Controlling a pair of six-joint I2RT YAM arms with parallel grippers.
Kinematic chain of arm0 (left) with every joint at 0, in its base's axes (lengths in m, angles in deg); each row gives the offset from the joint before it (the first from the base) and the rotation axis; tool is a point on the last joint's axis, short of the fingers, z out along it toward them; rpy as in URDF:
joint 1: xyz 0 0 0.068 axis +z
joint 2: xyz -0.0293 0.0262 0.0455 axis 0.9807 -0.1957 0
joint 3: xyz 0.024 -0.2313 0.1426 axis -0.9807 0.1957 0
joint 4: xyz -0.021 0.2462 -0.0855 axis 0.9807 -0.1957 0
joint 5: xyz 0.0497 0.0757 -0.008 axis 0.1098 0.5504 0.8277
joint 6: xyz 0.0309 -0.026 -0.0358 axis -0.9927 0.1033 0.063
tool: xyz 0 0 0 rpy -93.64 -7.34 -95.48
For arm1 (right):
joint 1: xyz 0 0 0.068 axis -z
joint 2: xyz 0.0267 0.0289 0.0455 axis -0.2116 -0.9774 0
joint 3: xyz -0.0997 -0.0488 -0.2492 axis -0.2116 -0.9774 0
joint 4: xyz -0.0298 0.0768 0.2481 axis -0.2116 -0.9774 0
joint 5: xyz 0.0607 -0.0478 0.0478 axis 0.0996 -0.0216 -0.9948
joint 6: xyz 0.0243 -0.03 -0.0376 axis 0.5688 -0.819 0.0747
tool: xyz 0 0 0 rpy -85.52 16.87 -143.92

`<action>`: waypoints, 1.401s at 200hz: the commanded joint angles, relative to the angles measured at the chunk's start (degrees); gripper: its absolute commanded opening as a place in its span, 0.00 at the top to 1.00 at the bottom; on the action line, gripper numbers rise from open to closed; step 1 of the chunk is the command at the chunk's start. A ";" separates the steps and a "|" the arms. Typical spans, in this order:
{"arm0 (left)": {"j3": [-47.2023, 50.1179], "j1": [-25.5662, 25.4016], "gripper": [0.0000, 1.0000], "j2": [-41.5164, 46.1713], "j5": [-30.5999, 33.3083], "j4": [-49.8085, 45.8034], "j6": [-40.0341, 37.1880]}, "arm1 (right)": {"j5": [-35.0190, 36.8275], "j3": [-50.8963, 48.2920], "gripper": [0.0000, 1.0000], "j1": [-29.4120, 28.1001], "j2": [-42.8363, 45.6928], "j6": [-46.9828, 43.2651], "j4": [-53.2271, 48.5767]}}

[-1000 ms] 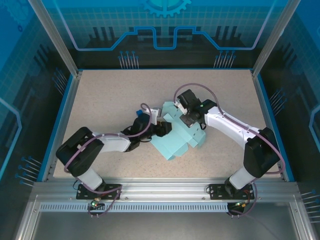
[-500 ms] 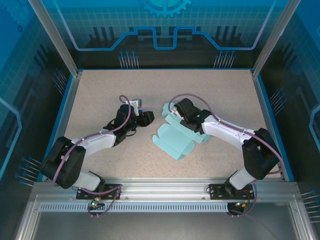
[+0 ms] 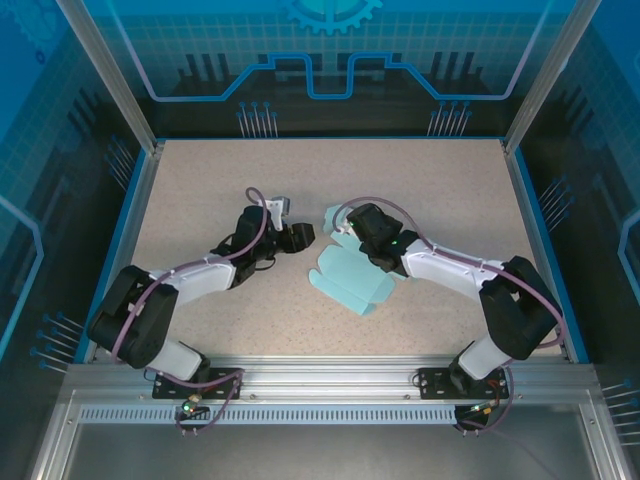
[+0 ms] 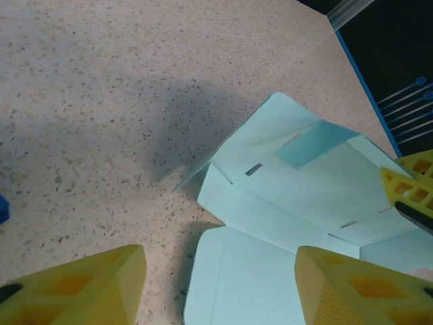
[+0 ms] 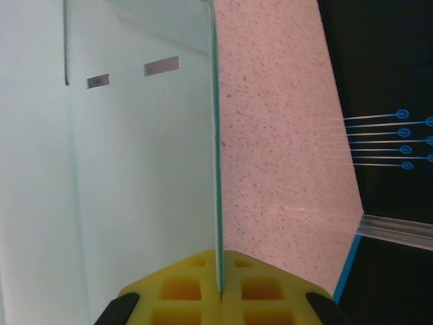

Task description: Fold the paper box

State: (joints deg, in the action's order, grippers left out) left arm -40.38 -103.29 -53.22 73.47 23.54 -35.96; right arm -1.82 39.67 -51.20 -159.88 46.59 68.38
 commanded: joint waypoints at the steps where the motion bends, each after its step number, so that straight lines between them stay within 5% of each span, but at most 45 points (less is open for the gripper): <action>1: -2.85 0.40 0.37 -1.09 -2.17 1.44 -5.71 | -7.26 2.12 0.99 1.76 3.13 1.43 -5.53; 45: -6.18 0.66 0.37 -2.12 -3.50 -1.36 -12.57 | -16.49 3.36 1.00 4.69 5.17 2.78 -9.83; 168: -23.57 2.57 0.32 -5.27 -12.13 -23.74 -21.52 | -18.67 2.00 1.00 3.88 11.28 4.39 -10.38; 231: -22.74 1.69 0.28 -3.16 -10.24 -25.97 -22.17 | -20.49 0.88 1.00 3.82 14.44 7.13 -11.33; 280: -9.39 1.21 0.32 6.45 -7.61 -17.99 -16.55 | -23.37 4.77 1.00 6.43 12.52 12.07 -16.86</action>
State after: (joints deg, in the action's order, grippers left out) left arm -55.90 -101.33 -51.88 64.11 1.13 -55.65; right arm -22.19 41.20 -46.28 -146.77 54.72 55.34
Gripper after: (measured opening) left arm 0.697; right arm 0.057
